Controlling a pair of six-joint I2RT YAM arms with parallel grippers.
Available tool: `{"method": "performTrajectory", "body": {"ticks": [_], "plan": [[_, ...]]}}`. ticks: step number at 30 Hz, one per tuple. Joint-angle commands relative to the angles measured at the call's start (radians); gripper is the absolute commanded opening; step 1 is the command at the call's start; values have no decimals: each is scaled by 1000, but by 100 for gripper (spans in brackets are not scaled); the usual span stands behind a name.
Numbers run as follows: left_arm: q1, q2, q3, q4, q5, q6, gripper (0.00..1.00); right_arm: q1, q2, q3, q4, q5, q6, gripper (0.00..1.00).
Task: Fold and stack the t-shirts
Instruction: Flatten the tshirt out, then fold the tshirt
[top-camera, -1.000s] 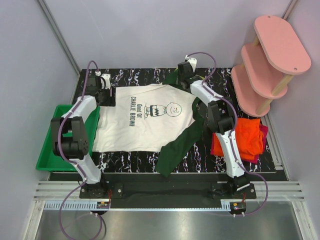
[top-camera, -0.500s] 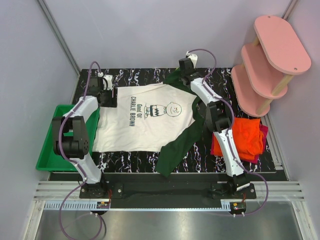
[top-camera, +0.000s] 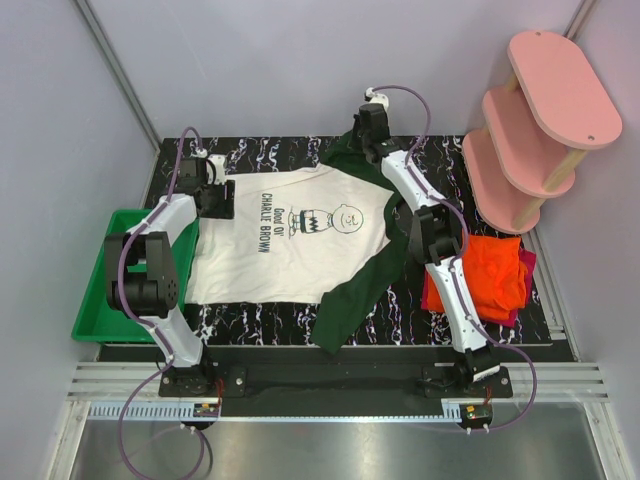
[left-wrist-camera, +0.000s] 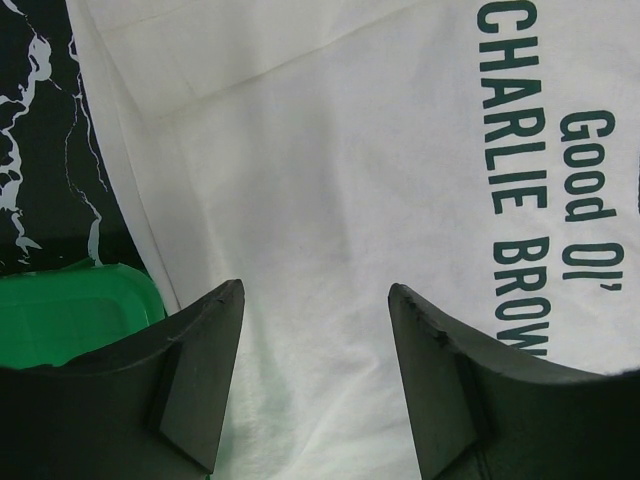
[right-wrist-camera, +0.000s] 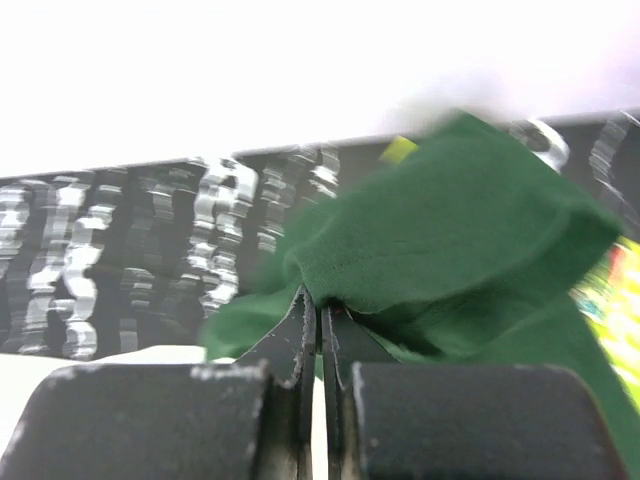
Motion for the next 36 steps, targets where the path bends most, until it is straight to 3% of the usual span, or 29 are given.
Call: {"method": "performTrajectory", "body": {"ticks": [1, 9, 11, 13, 14, 16, 17, 21, 26, 30, 33, 34, 36], "plan": [[-4, -1, 1, 37, 33, 12, 64, 11, 43, 132, 81, -187, 19, 0], [-6, 5, -21, 46, 56, 12, 64, 5, 119, 181, 147, -364, 88, 1], [-6, 3, -24, 48, 62, 12, 64, 2, 151, 208, 152, -413, 119, 8], [-7, 3, -24, 49, 64, 10, 64, 2, 151, 214, 153, -416, 127, 28], [-6, 0, -22, 48, 64, 9, 64, 2, 131, 205, 152, -409, 122, 55], [-9, -4, -22, 48, 65, 6, 65, 2, 91, 142, 169, -372, 105, 72], [-10, -9, -21, 48, 62, 6, 65, 4, 36, 110, 181, -355, 99, 87], [-14, -18, -19, 52, 58, 0, 66, 4, -123, -105, 259, -246, 55, 95], [-14, -24, -11, 54, 64, -20, 66, 2, -289, -295, 246, -71, 13, 89], [-14, -27, -8, 52, 58, -24, 66, -18, -375, -470, 232, 36, 4, 74], [-17, -29, -5, 52, 48, -25, 66, -25, -417, -570, 215, 119, 10, 42], [-14, -29, -5, 51, 44, -27, 66, -30, -418, -582, 204, 137, 7, 25], [-15, -29, -1, 52, 42, -31, 66, -35, -411, -585, 148, 194, 4, 9]]}}
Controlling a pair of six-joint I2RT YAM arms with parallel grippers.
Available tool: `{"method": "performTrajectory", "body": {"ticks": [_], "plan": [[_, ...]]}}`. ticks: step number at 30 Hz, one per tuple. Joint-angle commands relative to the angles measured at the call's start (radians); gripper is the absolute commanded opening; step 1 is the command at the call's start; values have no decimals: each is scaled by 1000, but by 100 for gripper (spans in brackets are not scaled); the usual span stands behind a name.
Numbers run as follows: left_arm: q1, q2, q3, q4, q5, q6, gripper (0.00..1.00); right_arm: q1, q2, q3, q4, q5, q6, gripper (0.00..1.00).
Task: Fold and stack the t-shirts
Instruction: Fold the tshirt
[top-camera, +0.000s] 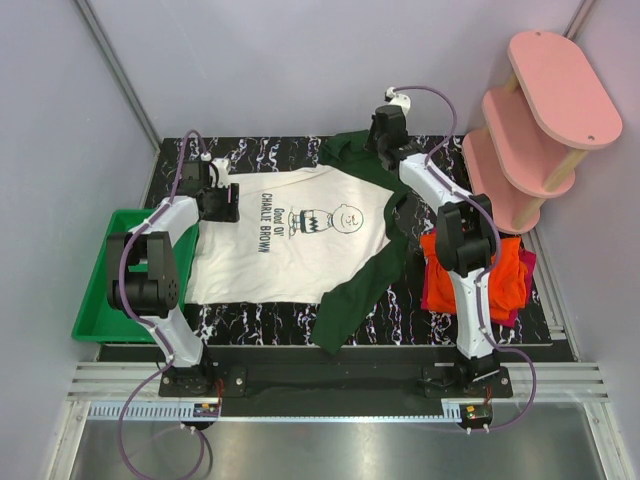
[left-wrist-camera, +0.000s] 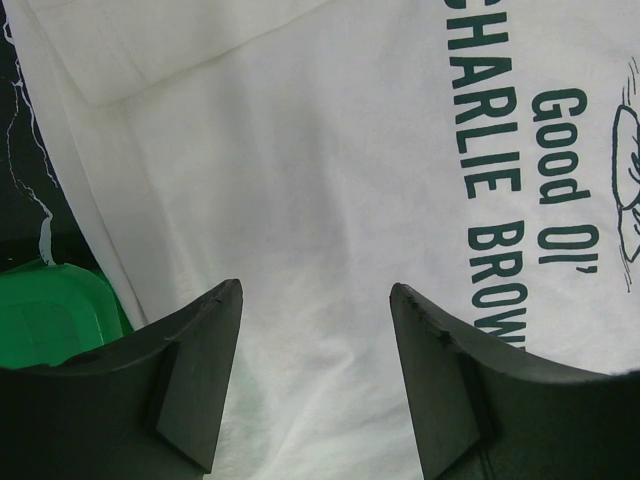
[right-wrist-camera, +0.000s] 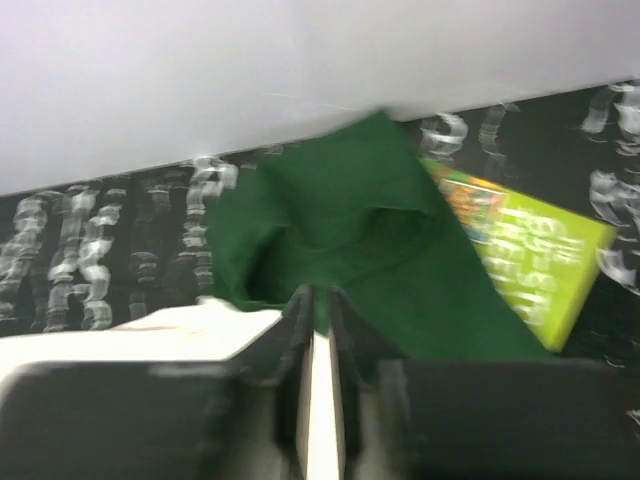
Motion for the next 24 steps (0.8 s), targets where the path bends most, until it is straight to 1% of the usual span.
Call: {"method": "performTrajectory", "body": {"ticks": [1, 3, 5, 7, 8, 11, 12, 13, 16, 17, 24], "plan": [[-2, -30, 25, 46, -4, -21, 66, -24, 5, -33, -85, 170, -15, 5], [-2, -30, 25, 46, -6, -27, 66, -29, 27, 0, -151, 197, -18, 8], [-3, -29, 23, 46, -9, -33, 66, -33, 59, 27, -176, 195, -20, 16], [-2, -27, 20, 44, -12, -37, 66, -41, 83, 42, -188, 155, -5, 21], [-2, -27, 20, 46, -12, -39, 66, -44, 88, 56, -187, 138, 5, 27], [-3, -27, 17, 46, -21, -37, 66, -44, 116, 117, -184, 67, 38, 36], [-3, -26, 19, 43, -22, -37, 66, -44, 128, 137, -184, 31, 55, 43], [-3, -24, 20, 43, -25, -37, 66, -44, 154, 162, -185, 18, 64, 46], [-2, -23, 22, 41, -30, -39, 66, -44, 221, 272, -219, 12, 81, 51], [-3, -23, 22, 41, -30, -39, 66, -44, 240, 335, -234, 16, 83, 52], [-2, -20, 17, 38, -47, -27, 66, -50, 366, 552, -291, 53, 69, 56]]}}
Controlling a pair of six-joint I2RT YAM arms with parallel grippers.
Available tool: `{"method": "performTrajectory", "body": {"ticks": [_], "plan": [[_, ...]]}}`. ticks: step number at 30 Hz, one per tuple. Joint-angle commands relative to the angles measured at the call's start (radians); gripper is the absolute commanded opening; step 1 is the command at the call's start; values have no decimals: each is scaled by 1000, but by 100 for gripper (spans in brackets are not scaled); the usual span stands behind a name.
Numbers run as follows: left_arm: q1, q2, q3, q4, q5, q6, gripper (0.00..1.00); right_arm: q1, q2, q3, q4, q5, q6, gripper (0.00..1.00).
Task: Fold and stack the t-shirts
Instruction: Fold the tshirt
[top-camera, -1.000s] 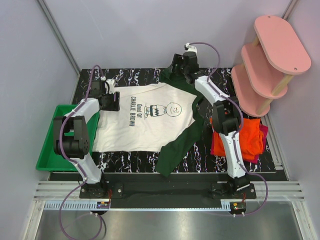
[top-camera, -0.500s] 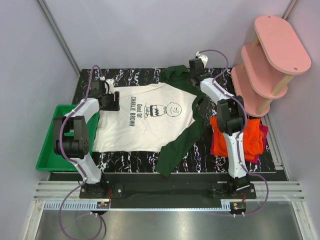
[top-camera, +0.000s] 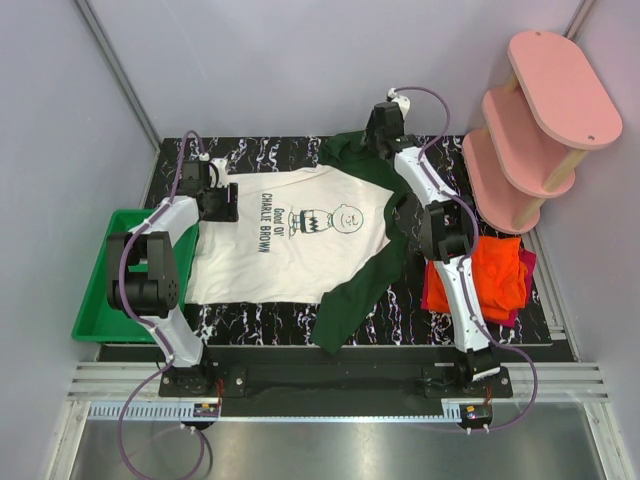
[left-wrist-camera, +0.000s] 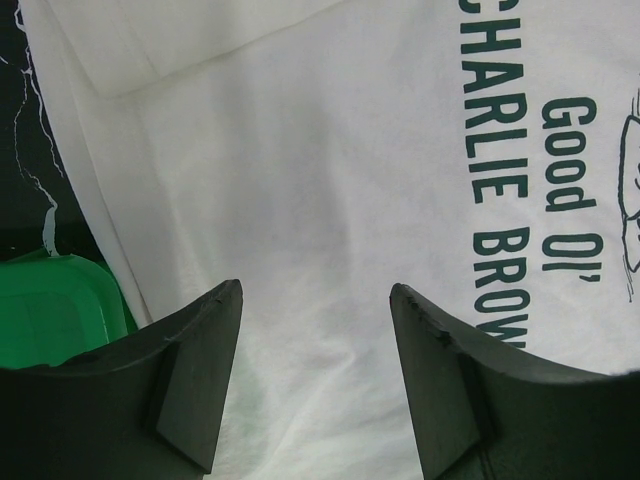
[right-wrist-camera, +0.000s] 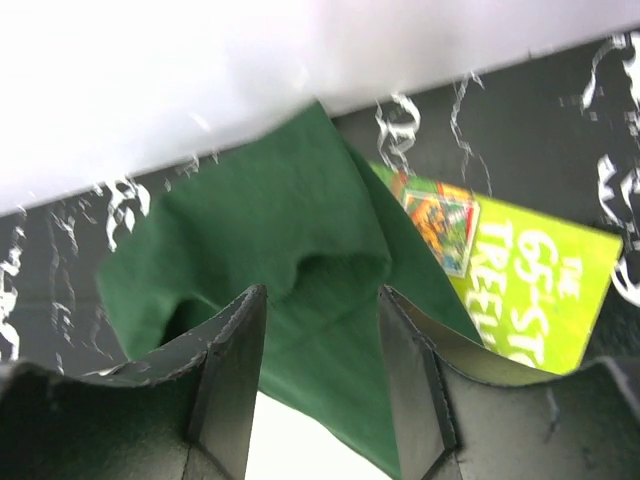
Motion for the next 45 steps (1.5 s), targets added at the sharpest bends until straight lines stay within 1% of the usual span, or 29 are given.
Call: {"method": "performTrajectory", "body": {"ticks": [1, 2, 19, 25, 28, 29, 31, 32, 33, 39, 44, 45], "plan": [[-2, -20, 15, 40, -29, 5, 66, -7, 72, 141, -40, 16, 5, 56], [-3, -21, 14, 41, -31, 5, 66, -9, 79, 164, -46, 15, 10, 56], [-2, -26, 18, 31, -28, 14, 66, -58, 173, 235, -49, 15, 59, 56], [-2, -24, 12, 28, -23, 14, 66, -66, 198, 261, -41, 3, 74, 55], [-3, -24, 11, 28, -23, 17, 66, -67, 201, 264, -34, -8, 82, 49], [-3, -24, 11, 28, -24, 18, 66, -66, 201, 263, -34, -13, 85, 42], [-3, -24, 11, 29, -24, 21, 66, -67, 202, 263, -30, -19, 90, 35], [-2, -24, 11, 29, -24, 21, 66, -67, 202, 263, -30, -22, 93, 27], [-3, -23, 9, 29, -24, 21, 66, -66, 202, 261, -32, -22, 93, 23], [-3, -24, 3, 31, -34, 18, 66, -66, 190, 244, -27, -25, 94, 0], [11, -29, 11, 54, -73, -12, 66, -64, 167, 218, -29, -19, 85, 0], [14, -27, 23, 58, -121, -35, 66, -63, 152, 211, -27, -16, 81, 0]]}}
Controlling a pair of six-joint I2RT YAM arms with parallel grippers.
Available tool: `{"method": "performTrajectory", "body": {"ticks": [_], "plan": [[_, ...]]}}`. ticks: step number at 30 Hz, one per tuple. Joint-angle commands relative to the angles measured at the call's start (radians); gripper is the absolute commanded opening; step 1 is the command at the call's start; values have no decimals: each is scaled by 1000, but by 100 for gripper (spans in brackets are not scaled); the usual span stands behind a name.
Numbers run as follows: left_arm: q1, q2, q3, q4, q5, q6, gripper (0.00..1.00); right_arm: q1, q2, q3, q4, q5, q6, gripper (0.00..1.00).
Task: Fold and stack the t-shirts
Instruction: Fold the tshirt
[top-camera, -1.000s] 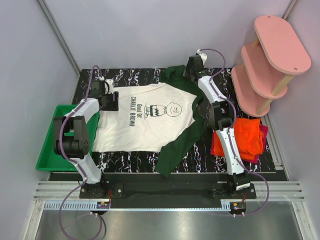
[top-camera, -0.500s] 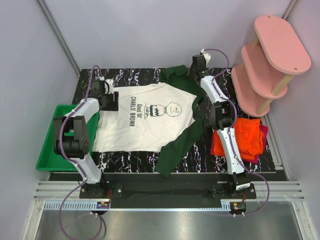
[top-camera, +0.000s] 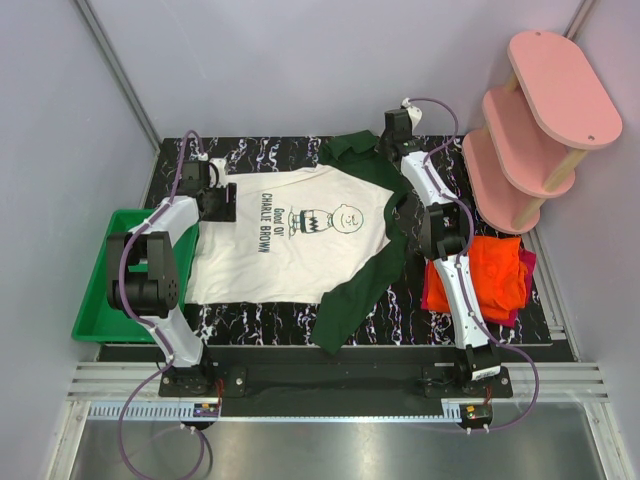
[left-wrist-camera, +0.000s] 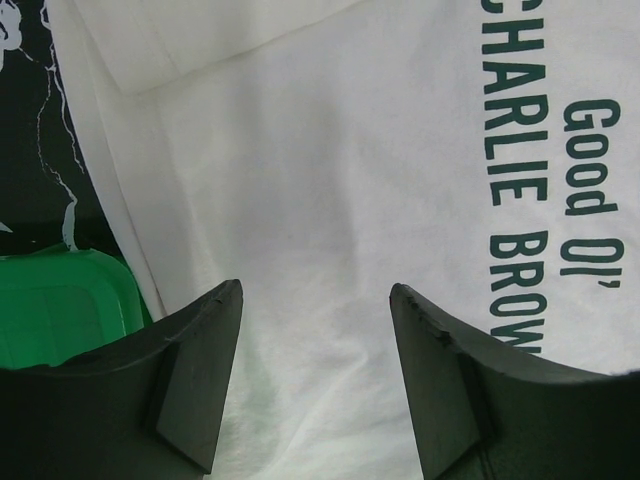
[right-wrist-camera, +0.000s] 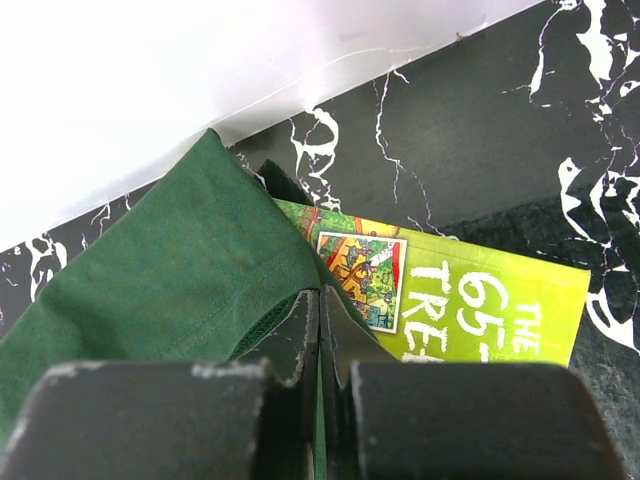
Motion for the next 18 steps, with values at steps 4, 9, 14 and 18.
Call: {"method": "performTrajectory", "body": {"ticks": [4, 9, 14, 18], "plan": [[50, 20, 95, 67, -238, -102, 67, 6, -88, -78, 55, 0, -27, 0], [86, 123, 257, 23, -312, -116, 67, 8, -123, -124, 64, -3, -41, 0], [115, 271, 452, -43, -255, -98, 66, 10, -155, -159, 75, -14, -50, 0], [120, 348, 558, -123, -163, -115, 58, 8, -168, -170, 77, -17, -60, 0]]}}
